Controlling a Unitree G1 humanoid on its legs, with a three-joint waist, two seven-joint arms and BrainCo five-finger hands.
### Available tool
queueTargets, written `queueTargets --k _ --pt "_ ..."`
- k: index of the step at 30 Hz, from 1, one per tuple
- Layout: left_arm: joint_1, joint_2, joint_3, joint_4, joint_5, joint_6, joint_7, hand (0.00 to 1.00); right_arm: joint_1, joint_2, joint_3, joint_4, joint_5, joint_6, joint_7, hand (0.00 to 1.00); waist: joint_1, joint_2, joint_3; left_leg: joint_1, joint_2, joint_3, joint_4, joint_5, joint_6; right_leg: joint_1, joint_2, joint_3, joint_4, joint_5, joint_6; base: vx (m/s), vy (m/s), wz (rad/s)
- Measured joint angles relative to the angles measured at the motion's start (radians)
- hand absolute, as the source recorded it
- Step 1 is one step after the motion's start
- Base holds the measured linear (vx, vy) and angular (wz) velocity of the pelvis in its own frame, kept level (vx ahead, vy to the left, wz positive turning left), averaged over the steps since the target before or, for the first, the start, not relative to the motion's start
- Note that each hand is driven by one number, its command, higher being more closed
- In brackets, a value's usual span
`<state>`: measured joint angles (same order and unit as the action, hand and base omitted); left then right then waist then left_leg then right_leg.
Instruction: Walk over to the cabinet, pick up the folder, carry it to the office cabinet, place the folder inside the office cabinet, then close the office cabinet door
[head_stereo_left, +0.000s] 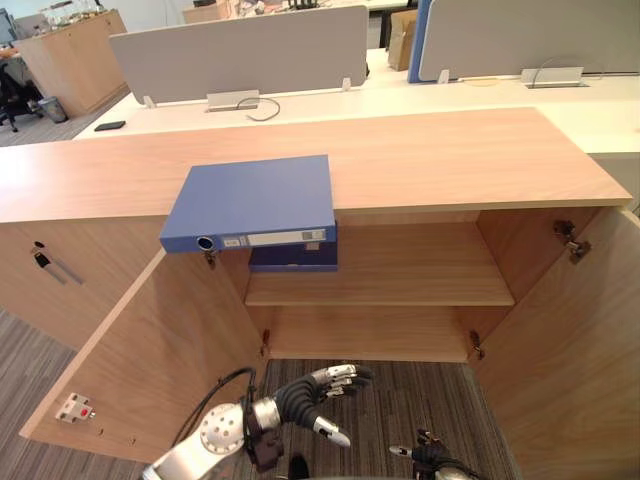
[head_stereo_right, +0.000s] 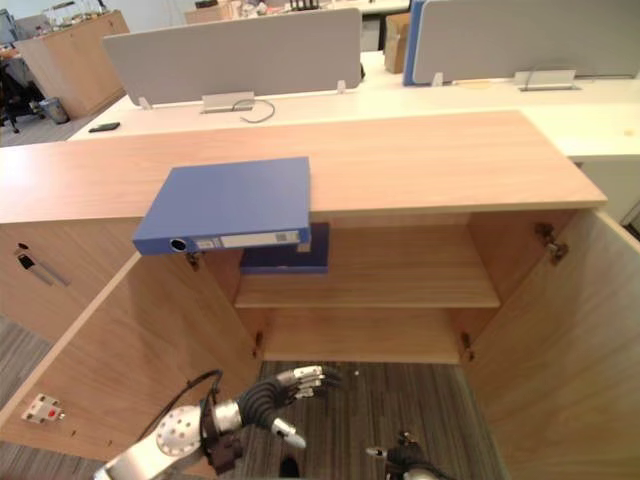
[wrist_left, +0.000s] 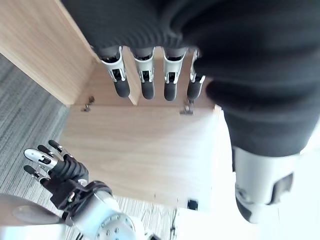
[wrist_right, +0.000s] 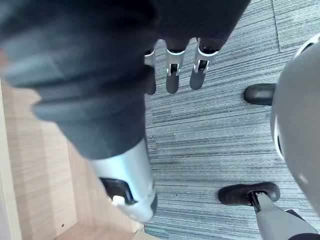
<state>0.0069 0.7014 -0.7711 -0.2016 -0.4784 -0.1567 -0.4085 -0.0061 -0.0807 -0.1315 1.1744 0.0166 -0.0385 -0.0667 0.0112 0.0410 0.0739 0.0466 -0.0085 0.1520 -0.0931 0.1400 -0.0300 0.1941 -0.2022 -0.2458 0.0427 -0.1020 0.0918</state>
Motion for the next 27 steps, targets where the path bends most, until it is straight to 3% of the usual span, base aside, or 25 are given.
queueTargets --k 5,9,12,14,16,18,20,22,26,27 --pt "-0.176 0.151 -0.032 -0.126 -0.168 0.001 -0.055 0.00 0.008 -0.017 0.000 0.013 0.001 0.003 0.007 0.00 -0.017 -0.007 -0.018 -0.013 0.009 0.001 0.000 0.013 0.006 -0.015 0.011 0.013 -0.005 0.011 0.006 -0.02 0.001 -0.05" --pt "-0.202 0.188 -0.020 -0.194 -0.291 0.000 -0.066 0.00 0.010 -0.015 0.001 0.018 0.000 0.003 0.019 0.00 -0.019 -0.018 -0.030 -0.012 0.015 0.005 0.005 0.013 0.006 -0.011 0.020 0.026 -0.022 0.023 0.006 0.04 -0.006 -0.10" --pt "-0.197 0.188 0.074 -0.228 -0.339 -0.001 -0.066 0.00 0.011 -0.015 0.000 0.020 0.001 0.002 0.022 0.00 -0.018 -0.019 -0.030 -0.011 0.021 0.003 0.005 0.014 0.005 -0.009 0.027 0.026 -0.022 0.023 0.006 0.01 -0.007 -0.01" --pt "-0.172 0.187 0.206 -0.278 -0.338 -0.027 -0.039 0.00 0.012 -0.015 -0.001 0.021 0.001 -0.002 0.023 0.00 -0.017 -0.020 -0.030 -0.009 0.025 0.002 0.005 0.015 0.004 -0.007 0.031 0.026 -0.021 0.023 0.005 -0.02 -0.006 0.00" --pt "-0.125 0.155 0.339 -0.322 -0.288 -0.069 0.011 0.00 0.013 -0.015 -0.002 0.026 0.002 -0.003 0.023 0.00 -0.014 -0.024 -0.030 -0.008 0.028 0.001 0.005 0.015 0.003 -0.007 0.033 0.027 -0.020 0.023 0.004 -0.04 0.000 0.00" --pt "-0.079 0.012 0.483 -0.331 -0.163 -0.125 0.109 0.00 0.019 -0.018 -0.003 0.040 0.003 -0.003 0.022 0.00 0.009 -0.031 -0.037 -0.007 0.029 -0.003 0.005 0.017 0.000 -0.005 0.034 0.025 -0.017 0.021 0.003 -0.04 0.006 0.04" --pt "-0.061 -0.066 0.514 -0.332 -0.027 -0.145 0.188 0.00 0.030 -0.014 -0.002 0.040 0.005 -0.003 0.022 0.00 0.024 -0.039 -0.044 -0.005 0.029 -0.008 0.005 0.018 -0.001 -0.002 0.034 0.022 -0.015 0.019 0.000 -0.03 0.005 0.06" --pt "-0.041 -0.142 0.526 -0.332 0.202 -0.153 0.288 0.00 0.040 -0.012 -0.001 0.040 0.006 -0.003 0.021 0.00 0.039 -0.047 -0.044 -0.002 0.030 -0.015 0.001 0.021 -0.003 0.000 0.035 0.017 -0.005 0.015 -0.004 -0.06 0.006 0.08" --pt "-0.028 -0.273 0.564 -0.330 0.616 -0.158 0.478 0.00 0.041 -0.006 0.003 0.040 0.008 -0.004 0.012 0.00 0.036 -0.063 -0.040 0.000 0.029 -0.021 0.000 0.022 -0.005 -0.005 0.032 0.015 0.009 0.004 -0.007 -0.07 0.019 0.04" --pt "-0.028 -0.280 0.570 -0.330 0.665 -0.158 0.503 0.00 0.041 -0.006 0.003 0.039 0.008 -0.004 0.009 0.00 0.035 -0.063 -0.040 0.000 0.029 -0.021 0.000 0.021 -0.006 -0.005 0.032 0.015 0.009 0.004 -0.008 -0.05 0.022 -0.01"
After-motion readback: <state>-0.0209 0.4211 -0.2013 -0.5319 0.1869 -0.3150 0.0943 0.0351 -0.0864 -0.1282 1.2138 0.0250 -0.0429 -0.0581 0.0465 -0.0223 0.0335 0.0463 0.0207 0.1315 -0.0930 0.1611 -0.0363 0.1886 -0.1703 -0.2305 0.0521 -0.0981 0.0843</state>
